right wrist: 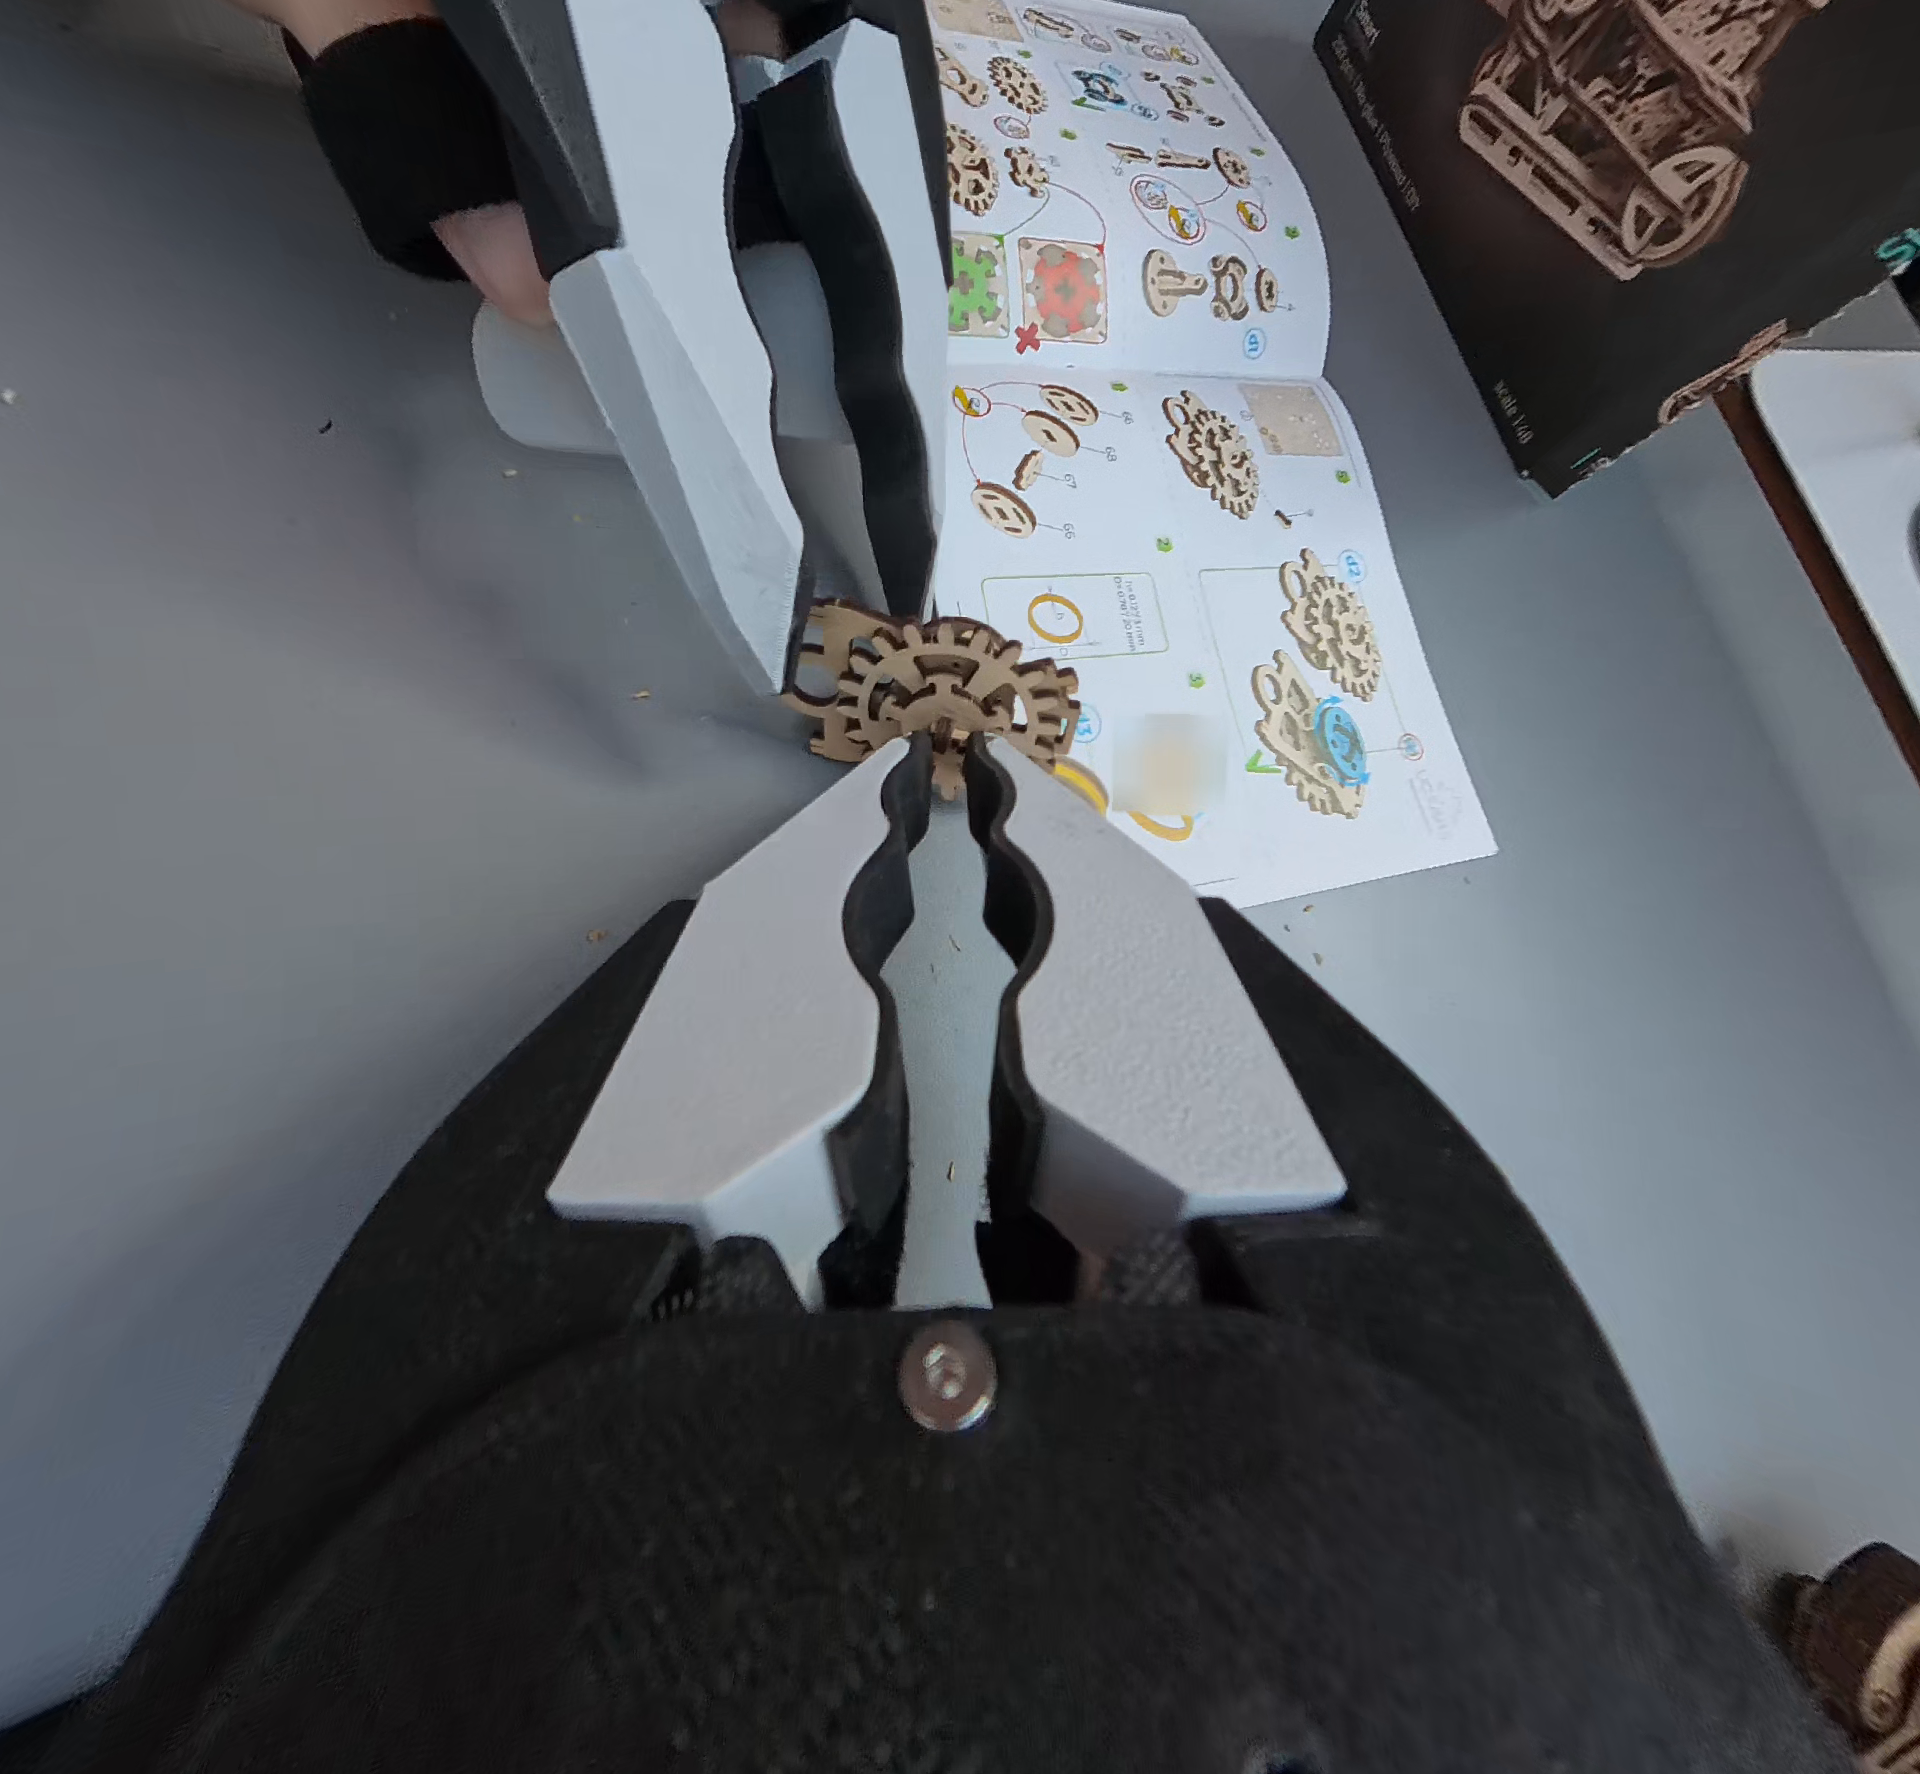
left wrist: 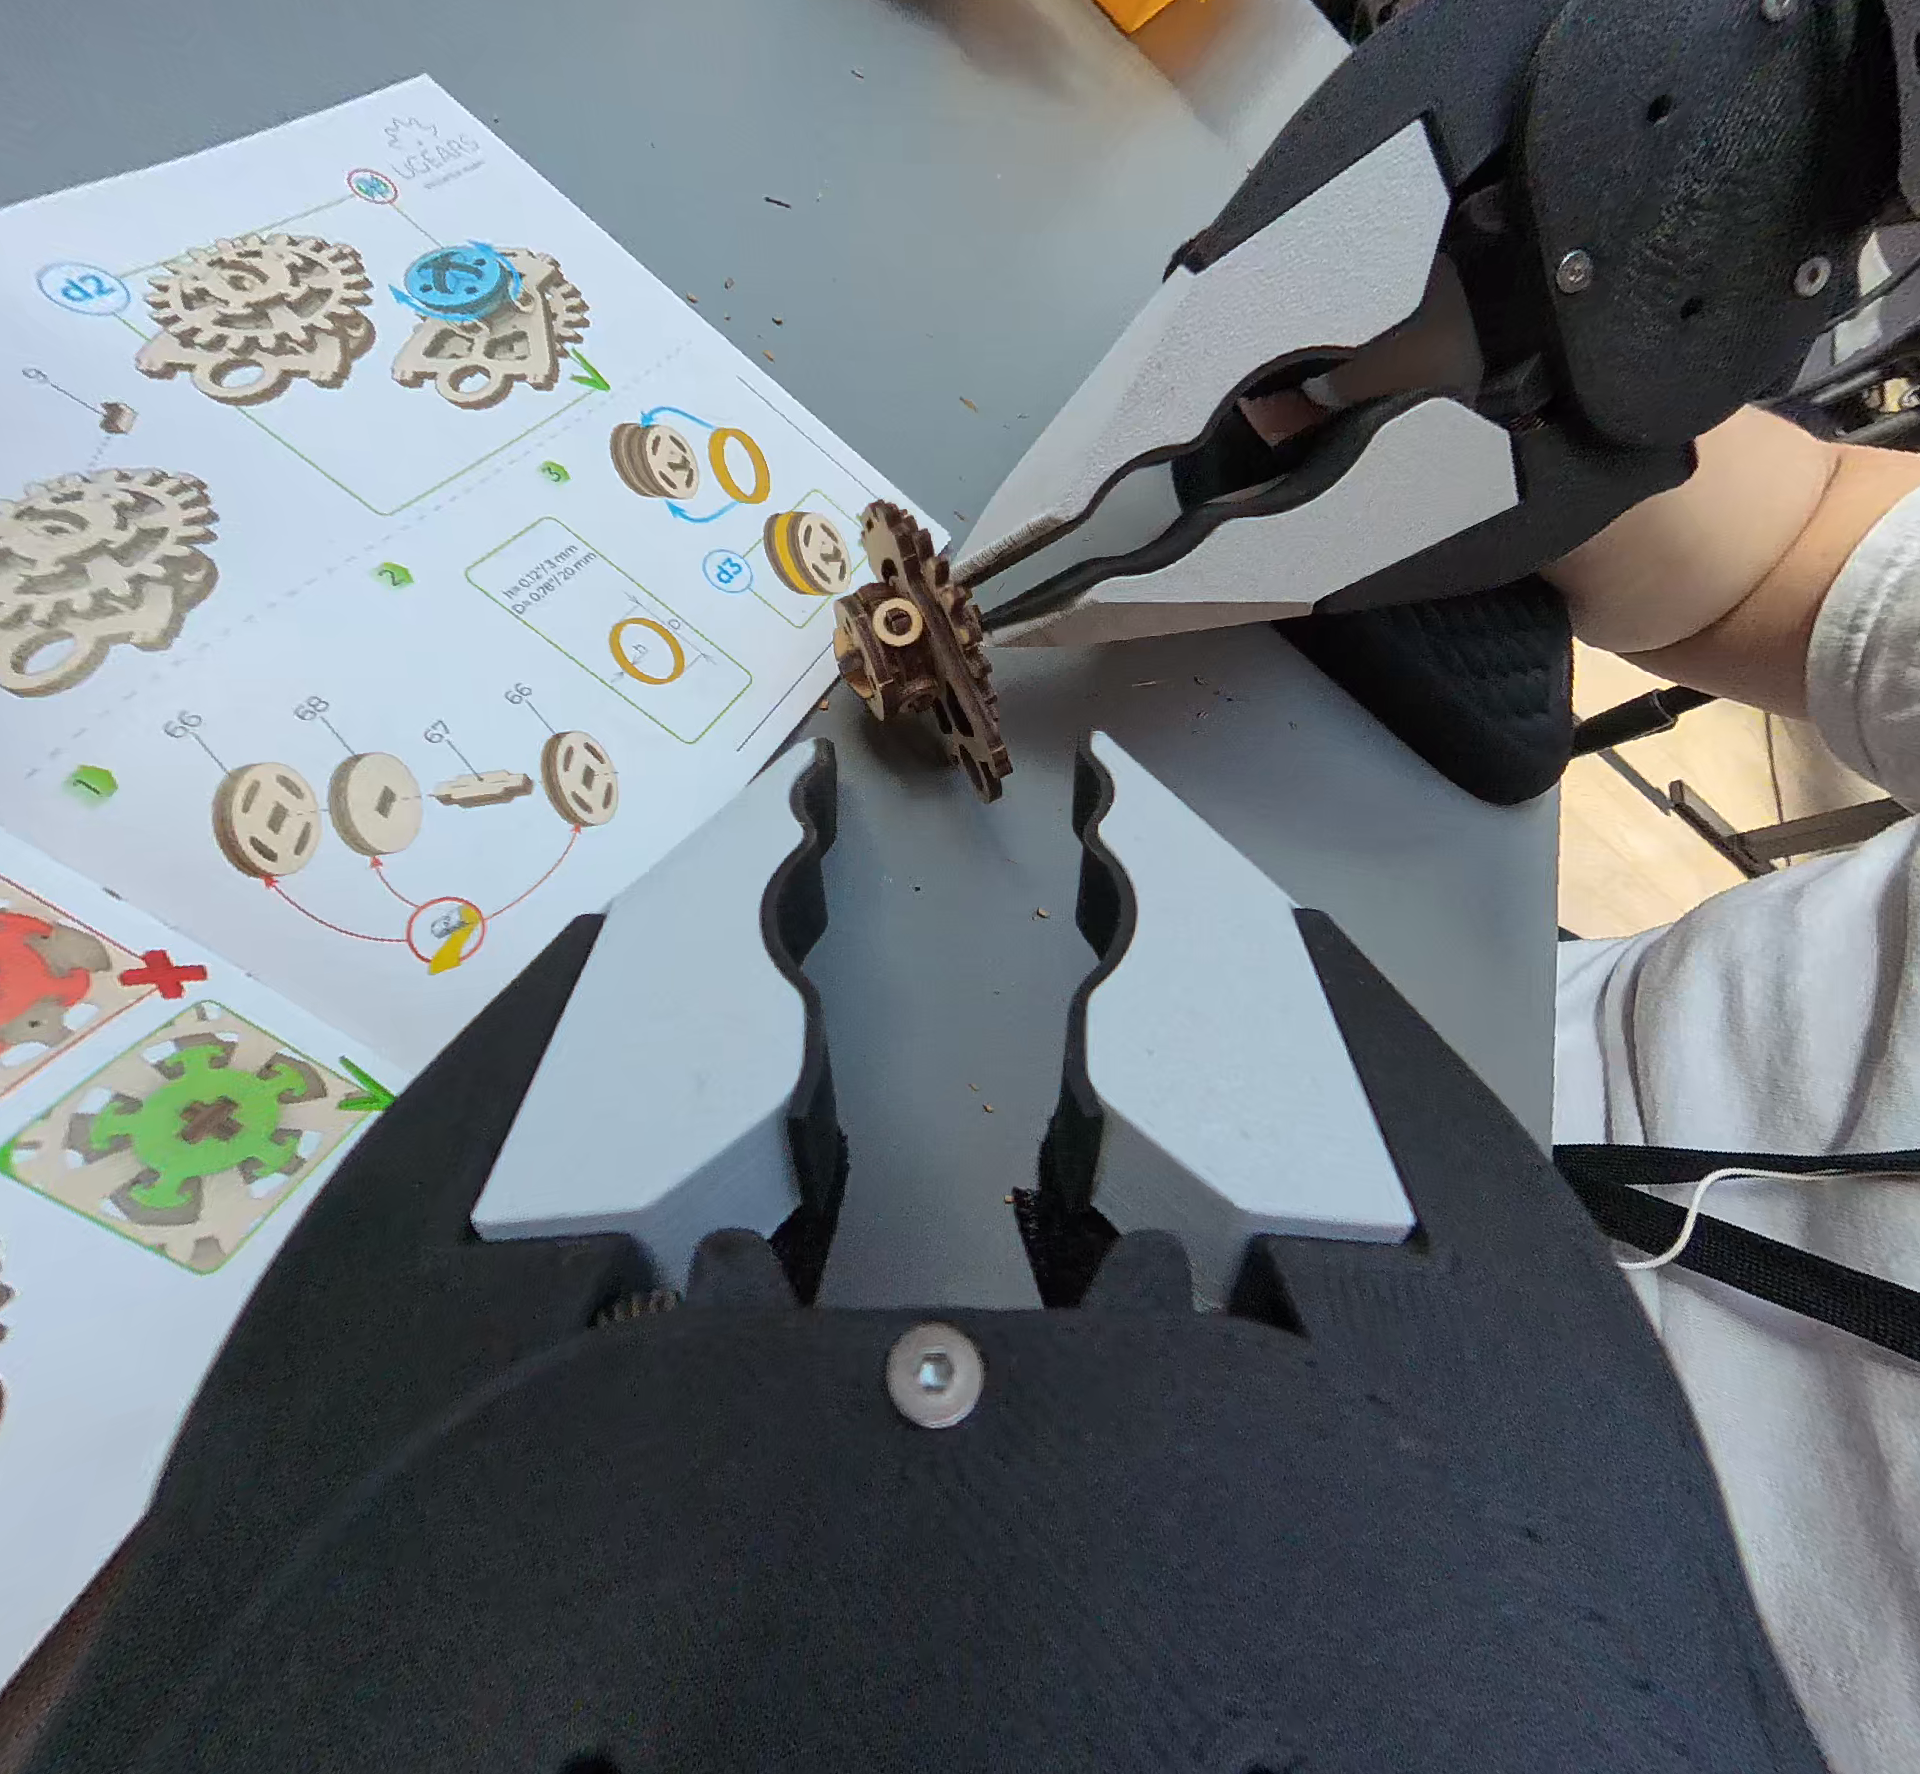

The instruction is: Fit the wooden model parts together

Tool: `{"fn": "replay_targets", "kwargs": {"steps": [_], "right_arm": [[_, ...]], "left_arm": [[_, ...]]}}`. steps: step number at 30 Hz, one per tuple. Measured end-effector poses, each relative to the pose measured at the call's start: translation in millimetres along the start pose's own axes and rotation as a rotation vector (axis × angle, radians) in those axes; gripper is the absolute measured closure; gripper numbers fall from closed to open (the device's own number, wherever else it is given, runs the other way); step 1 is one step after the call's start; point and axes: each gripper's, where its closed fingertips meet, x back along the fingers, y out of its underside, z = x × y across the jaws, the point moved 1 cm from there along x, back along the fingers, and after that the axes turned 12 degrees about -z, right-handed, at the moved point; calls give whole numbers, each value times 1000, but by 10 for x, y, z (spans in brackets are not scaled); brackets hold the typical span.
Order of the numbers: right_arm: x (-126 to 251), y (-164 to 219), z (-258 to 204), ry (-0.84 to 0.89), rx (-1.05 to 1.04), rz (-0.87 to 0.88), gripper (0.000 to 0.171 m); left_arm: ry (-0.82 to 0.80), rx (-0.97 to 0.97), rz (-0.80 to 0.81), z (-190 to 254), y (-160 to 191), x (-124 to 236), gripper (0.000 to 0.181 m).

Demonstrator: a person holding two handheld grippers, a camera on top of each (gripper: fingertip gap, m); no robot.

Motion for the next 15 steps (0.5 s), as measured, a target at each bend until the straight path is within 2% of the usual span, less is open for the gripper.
{"fn": "replay_targets", "kwargs": {"steps": [5, 9, 13, 15], "right_arm": [[52, -75, -7, 198, 220, -6, 165], [92, -146, -30, 235, 243, 33, 165], [116, -175, -62, 181, 202, 79, 165], [117, -180, -63, 176, 193, 86, 165]], "left_arm": [[152, 67, 53, 92, -60, -10, 139], [102, 5, 60, 55, -75, 8, 149], [-5, -80, 81, 24, -113, 31, 150], [-38, -109, 68, 16, -102, 27, 156]]}}
